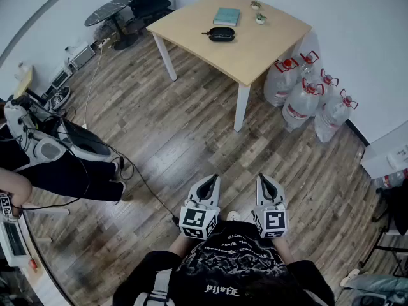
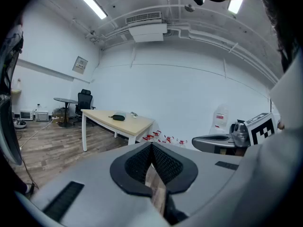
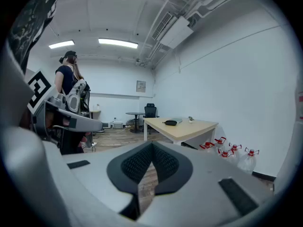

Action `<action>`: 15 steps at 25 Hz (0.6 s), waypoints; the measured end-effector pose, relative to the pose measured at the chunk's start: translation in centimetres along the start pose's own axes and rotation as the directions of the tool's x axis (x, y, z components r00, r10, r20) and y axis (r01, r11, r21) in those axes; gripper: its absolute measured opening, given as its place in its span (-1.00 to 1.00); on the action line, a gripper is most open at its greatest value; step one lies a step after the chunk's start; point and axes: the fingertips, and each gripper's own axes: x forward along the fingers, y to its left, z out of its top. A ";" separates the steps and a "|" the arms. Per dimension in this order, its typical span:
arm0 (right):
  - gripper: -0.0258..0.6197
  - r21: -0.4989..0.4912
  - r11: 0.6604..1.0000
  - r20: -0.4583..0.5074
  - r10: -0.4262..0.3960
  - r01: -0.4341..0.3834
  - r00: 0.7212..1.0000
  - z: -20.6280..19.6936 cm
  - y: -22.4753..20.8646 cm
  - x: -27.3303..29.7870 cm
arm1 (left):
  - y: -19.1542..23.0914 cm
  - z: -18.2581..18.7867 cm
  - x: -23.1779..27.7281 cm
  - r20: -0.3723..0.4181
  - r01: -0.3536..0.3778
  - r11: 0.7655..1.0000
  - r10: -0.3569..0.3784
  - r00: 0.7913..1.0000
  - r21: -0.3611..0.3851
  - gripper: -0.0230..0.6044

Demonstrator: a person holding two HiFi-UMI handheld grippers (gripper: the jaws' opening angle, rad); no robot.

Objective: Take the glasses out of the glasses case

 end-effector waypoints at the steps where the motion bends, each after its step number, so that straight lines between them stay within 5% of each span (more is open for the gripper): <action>1: -0.91 -0.002 1.000 -0.001 0.002 -0.002 1.000 -0.1 0.1 -0.2 | 0.0 0.0 -0.2 0.006 -0.004 1.000 0.004 1.000 -0.003 -0.92; 15: -0.90 -0.002 1.000 0.022 0.018 -0.018 1.000 0.1 0.2 0.4 | 0.6 0.2 0.1 0.017 -0.008 1.000 0.008 1.000 -0.019 -0.92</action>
